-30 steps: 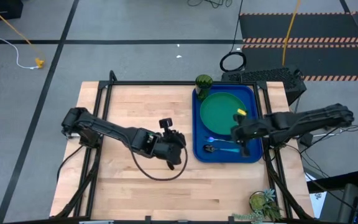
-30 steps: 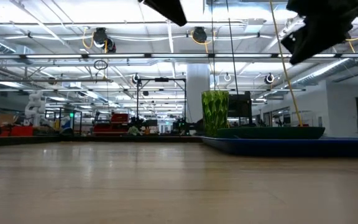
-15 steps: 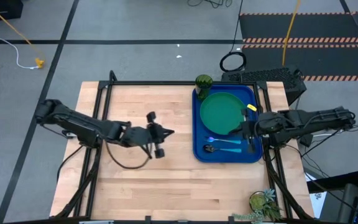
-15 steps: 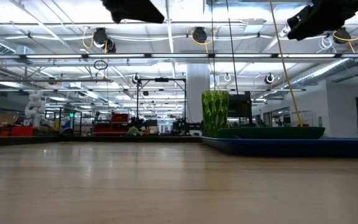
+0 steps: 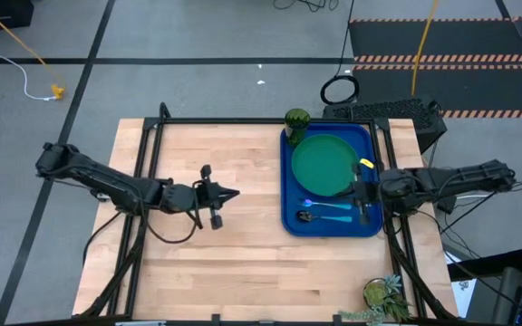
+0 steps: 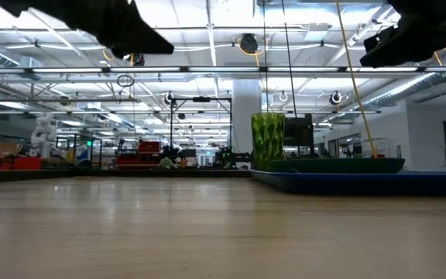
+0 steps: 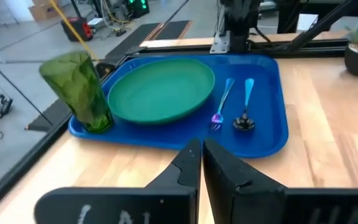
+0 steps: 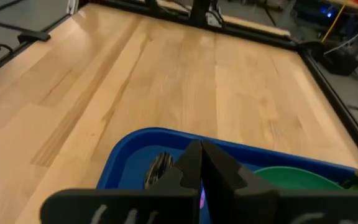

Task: Pick and place plate/cup/fork/spoon on tray
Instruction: Return to Home Position

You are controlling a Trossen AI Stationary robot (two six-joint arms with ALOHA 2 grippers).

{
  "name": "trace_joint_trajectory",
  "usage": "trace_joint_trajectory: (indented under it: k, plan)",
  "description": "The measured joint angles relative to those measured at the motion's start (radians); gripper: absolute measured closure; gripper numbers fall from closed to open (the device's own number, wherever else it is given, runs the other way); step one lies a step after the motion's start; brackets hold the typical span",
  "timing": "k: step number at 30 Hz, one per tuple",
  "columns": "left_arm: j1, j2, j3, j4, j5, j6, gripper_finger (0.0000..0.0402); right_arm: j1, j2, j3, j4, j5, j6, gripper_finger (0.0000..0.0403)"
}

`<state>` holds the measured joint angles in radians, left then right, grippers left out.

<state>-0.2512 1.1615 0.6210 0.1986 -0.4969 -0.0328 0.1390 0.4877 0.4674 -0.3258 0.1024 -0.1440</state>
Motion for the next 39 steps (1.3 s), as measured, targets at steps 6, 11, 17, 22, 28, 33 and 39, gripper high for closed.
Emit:
trace_joint_trajectory:
  k: [6,11,17,22,28,33,39]
  plan:
    - [0.005,0.001,-0.070,0.044,0.000,-0.030,0.0397,0.000,-0.066,-0.051,0.009,-0.002,-0.001,0.0403]
    - [0.005,0.001,-0.102,0.068,0.000,-0.034,0.0388,0.000,-0.122,-0.102,0.046,0.002,0.003,0.0403]
    - [0.005,0.001,-0.136,0.113,0.000,-0.033,0.0389,0.000,-0.138,-0.161,0.163,0.007,0.006,0.0403]
    - [0.005,0.001,-0.136,0.114,-0.001,-0.030,0.0397,0.000,-0.138,-0.264,0.331,0.039,0.012,0.0403]
    - [0.005,0.001,-0.136,0.115,-0.002,-0.029,0.0383,0.000,-0.138,-0.302,0.393,-0.006,0.007,0.0403]
    - [0.006,0.001,-0.136,0.126,-0.002,-0.024,0.0396,0.000,-0.153,-0.302,0.443,-0.052,-0.015,0.0403]
    - [0.006,0.001,-0.136,0.169,-0.002,-0.009,0.0388,0.000,-0.154,-0.358,0.550,-0.055,-0.024,0.0403]
